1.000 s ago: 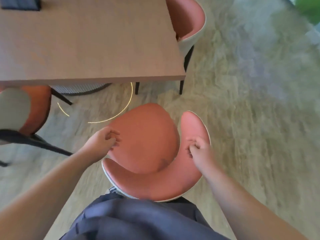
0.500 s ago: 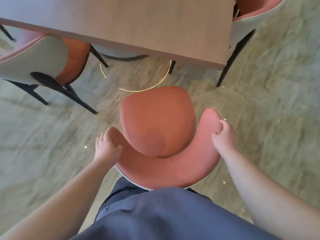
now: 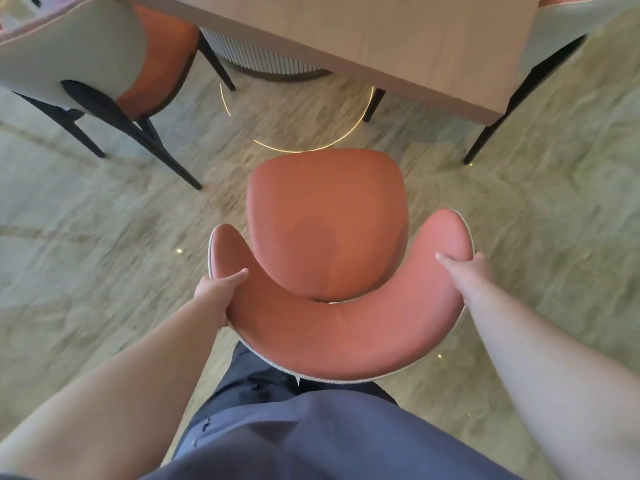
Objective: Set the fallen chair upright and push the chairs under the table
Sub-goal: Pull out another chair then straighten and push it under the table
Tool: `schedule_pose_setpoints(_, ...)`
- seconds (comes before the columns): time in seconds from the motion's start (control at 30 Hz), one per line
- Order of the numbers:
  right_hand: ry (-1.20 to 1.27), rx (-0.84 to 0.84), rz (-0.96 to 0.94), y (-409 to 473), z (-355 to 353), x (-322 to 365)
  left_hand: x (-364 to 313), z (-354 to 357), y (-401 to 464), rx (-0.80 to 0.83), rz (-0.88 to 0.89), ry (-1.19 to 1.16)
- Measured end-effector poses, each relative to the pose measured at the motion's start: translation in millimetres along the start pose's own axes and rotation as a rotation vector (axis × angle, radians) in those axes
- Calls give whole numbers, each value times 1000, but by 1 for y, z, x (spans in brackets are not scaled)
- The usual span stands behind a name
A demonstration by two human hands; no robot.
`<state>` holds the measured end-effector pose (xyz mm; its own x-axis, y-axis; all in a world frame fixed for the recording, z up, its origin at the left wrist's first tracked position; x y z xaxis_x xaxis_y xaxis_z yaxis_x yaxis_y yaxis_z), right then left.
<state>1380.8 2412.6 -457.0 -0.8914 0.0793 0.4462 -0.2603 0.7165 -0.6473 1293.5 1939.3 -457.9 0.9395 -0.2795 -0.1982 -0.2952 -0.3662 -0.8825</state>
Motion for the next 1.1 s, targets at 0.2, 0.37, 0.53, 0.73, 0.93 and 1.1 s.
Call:
schedule_pose_setpoints(0.2,91,82,86,19,1,-4,4,3,16,-38,30,1)
schedule_pose_setpoints(0.37,138,129,53,21,0,-1,2,1,15,-73,100,27)
schedule_pose_setpoints(0.53,61,87,-26,15,-3,-2,3,-3,15,-84,149,115)
schedule_pose_setpoints(0.73,59,112,-67,12,-1,0,-9,-11,11,-74,155,188)
schedule_pose_setpoints(0.93,75,104,-83,1,5,5,-36,-31,10,-96,193,247)
schedule_pose_setpoints(1.1,74,107,-84,-5,11,20,-63,-50,9,-99,212,292)
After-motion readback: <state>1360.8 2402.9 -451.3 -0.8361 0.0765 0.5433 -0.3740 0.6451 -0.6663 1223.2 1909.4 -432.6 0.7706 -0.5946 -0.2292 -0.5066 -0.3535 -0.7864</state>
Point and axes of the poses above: each hand's wrist, its own y-axis towards the middle knuckle, its own z-axis out of the palm, x = y × z, the point moved 3 cm from there along y, towards the middle knuckle, and after that the axes turned 10 degrees about y, right-handed, at the moved point
